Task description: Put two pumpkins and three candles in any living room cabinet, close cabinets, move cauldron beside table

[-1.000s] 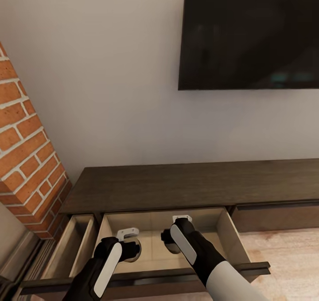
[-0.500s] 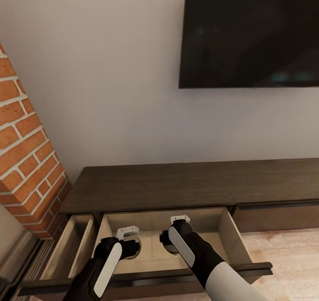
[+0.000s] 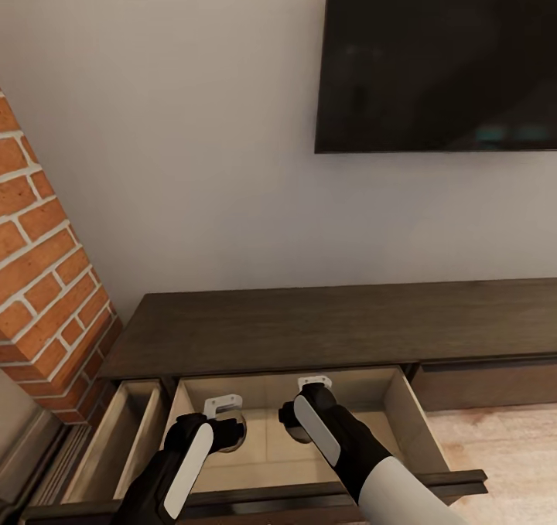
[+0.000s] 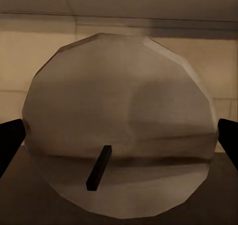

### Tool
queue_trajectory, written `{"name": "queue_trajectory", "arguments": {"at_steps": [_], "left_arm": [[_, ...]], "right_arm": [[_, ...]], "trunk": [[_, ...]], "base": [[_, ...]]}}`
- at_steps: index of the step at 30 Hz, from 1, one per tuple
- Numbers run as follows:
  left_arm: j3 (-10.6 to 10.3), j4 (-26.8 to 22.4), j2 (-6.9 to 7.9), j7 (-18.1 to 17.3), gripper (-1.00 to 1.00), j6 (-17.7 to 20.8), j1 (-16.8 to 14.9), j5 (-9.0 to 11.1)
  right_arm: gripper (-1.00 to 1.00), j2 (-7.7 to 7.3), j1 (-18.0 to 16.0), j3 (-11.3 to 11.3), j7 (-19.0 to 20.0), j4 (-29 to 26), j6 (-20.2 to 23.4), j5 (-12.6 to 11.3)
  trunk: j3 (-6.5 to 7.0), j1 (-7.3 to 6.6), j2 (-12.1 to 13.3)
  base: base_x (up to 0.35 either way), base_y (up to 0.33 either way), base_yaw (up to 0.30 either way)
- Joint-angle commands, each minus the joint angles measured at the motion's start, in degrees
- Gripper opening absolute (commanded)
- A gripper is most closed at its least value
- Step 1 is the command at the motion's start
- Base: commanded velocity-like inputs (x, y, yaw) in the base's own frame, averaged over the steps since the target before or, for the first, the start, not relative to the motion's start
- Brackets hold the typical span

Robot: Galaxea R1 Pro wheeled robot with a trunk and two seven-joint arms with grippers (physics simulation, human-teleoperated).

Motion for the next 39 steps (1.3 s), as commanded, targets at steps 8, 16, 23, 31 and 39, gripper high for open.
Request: {"name": "queue_trajectory", "arguments": {"at_steps": [8, 16, 23, 31, 39], "left_arm": [[0.0, 0.0, 0.0, -0.1, -1.0, 0.1, 0.0, 0.0], [0.0, 0.0, 0.0, -0.1, -1.0, -0.1, 0.0, 0.0], [0.0, 0.0, 0.0, -0.1, -1.0, 0.0, 0.0, 0.0], [0.0, 0.0, 0.0, 0.0, -1.0, -0.1, 0.0, 0.0], [0.0, 0.0, 0.0, -0.1, -1.0, 0.1, 0.0, 0.0]], "right_arm": [[-1.0, 0.0, 0.0, 0.0, 0.0, 0.0, 0.0, 0.0], [-1.0, 0.0, 0.0, 0.1, 0.0, 0.0, -1.1, 0.0], [-1.0, 0.0, 0.0, 0.2, 0.0, 0.0, -1.2, 0.0], [-1.0, 0.0, 0.0, 1.4, 0.0, 0.0, -2.1, 0.0], [-1.0, 0.0, 0.0, 1.5, 0.0, 0.0, -2.9, 0.0]], "trunk": [[-1.44, 1.76, -3.2], [-2.87, 3.52, -6.4], [-4.13, 5.06, -9.2], [-5.03, 6.15, -11.2], [-5.03, 6.15, -11.2]], "base": [[0.0, 0.0, 0.0], [0.0, 0.0, 0.0], [0.0, 0.0, 0.0], [0.0, 0.0, 0.0], [0.005, 0.001, 0.0]]}}
